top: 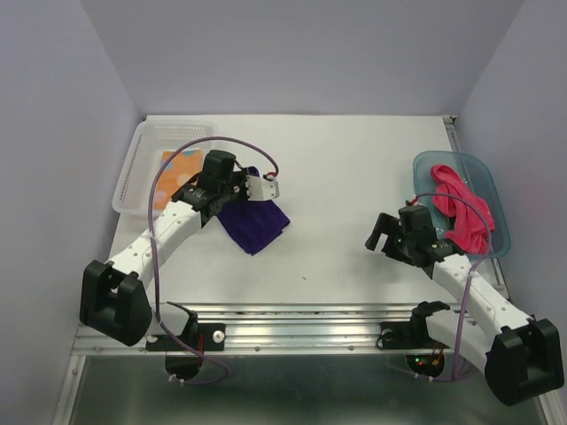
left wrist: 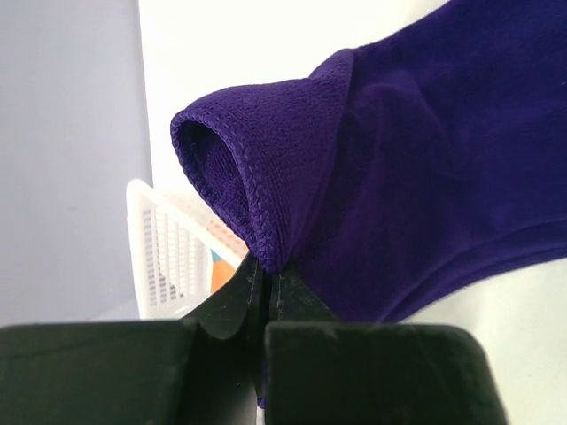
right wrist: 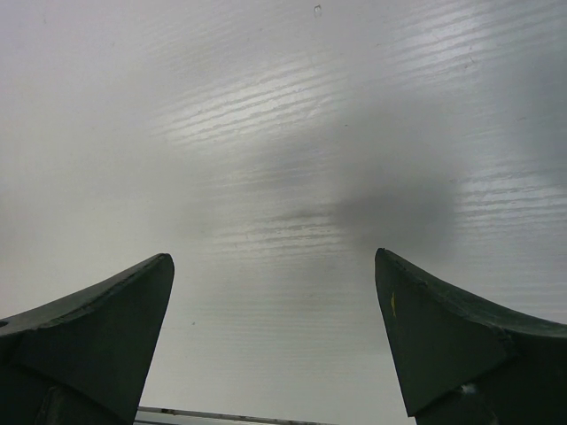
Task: Fold and stack the towels
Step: Neatly place the folded towel into the bin
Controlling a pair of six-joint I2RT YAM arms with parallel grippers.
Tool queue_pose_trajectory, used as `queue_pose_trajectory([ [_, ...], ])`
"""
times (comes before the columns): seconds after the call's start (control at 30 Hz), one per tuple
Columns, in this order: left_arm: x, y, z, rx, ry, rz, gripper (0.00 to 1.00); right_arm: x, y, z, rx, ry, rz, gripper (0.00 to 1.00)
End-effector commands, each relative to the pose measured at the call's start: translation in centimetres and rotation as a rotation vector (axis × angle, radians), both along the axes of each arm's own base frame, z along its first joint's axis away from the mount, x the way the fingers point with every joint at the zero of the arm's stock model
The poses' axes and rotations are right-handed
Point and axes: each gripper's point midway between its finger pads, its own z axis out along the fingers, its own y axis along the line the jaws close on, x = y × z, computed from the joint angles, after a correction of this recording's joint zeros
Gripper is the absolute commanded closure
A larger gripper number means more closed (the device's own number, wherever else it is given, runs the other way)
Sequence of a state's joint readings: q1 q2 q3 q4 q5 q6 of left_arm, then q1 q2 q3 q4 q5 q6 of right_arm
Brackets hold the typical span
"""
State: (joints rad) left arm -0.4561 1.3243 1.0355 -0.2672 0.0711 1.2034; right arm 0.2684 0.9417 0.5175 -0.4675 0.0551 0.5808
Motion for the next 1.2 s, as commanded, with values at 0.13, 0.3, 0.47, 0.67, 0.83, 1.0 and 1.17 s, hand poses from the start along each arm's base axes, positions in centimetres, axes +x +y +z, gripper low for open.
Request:
queue_pose_trajectory([
  [0.13, -2.3, 3.6, 2.7, 0.07, -0.034, -0.009, 1.0, 2.2, -0.3, 2.6, -0.013, -0.067, -0.039, 0.0],
  [0.3, -5.6, 6.2, 3.9, 0.133, -0.059, -0.003, 1.0, 2.8, -0.4, 2.2, -0.029, -0.044, -0.049, 0.0],
  [0.47, -8.0, 8.8, 3.4, 0.174, -0.094, 0.028, 1.0, 4.1, 0.2, 2.7, -0.017, -0.038, -0.046, 0.0],
  [0.67, -7.8, 13.7, 3.0, 0.236, -0.11, 0.174, 1.0, 5.0, 1.3, 3.0, 0.029, -0.033, -0.036, 0.0],
  [0.83, -7.3, 18.9, 3.8, 0.295, -0.134, 0.306, 1.0, 5.5, 1.4, 2.9, 0.033, -0.034, -0.045, 0.0],
  [1.0, -6.3, 22.2, 5.5, 0.352, -0.171, 0.37, 1.0, 6.0, 1.5, 2.5, 0.023, -0.027, -0.041, 0.0],
  [1.17, -4.1, 23.7, 8.6, 0.381, -0.268, 0.396, 1.0, 6.2, 1.6, 2.2, 0.02, -0.022, -0.029, 0.0],
])
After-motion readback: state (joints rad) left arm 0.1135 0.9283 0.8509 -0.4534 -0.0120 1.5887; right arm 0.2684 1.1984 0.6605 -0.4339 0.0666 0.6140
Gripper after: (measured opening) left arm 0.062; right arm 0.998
